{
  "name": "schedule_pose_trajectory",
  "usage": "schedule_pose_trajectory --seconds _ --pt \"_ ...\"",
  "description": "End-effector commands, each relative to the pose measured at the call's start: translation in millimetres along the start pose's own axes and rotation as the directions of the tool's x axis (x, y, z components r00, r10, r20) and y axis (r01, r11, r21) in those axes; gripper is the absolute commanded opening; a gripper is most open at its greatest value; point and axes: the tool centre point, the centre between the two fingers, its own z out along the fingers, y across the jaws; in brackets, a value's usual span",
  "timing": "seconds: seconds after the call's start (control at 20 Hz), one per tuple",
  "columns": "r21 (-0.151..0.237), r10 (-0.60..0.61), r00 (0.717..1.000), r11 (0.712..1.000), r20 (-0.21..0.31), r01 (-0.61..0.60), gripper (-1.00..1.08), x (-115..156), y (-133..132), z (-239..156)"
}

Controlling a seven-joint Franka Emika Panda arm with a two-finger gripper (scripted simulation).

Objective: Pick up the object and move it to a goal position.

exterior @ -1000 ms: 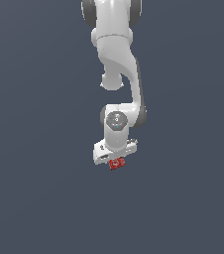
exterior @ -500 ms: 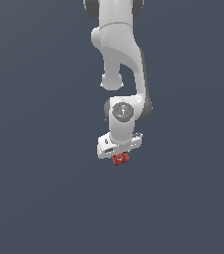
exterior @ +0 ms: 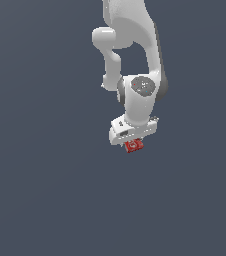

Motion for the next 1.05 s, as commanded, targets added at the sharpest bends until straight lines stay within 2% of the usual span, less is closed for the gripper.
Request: schedule_pose_trajectory --seconds 0.0,0.5,1.0 --pt "0.000 0.000 1.000 1.000 0.000 0.000 -1.00 -4 -17 -21" --pt "-0.001 0.000 1.000 1.000 0.000 0.000 -1.00 -14 -64 -82" --pt "0.000 0.001 1.000 1.000 0.000 -0.001 -1.00 -13 -73 -94"
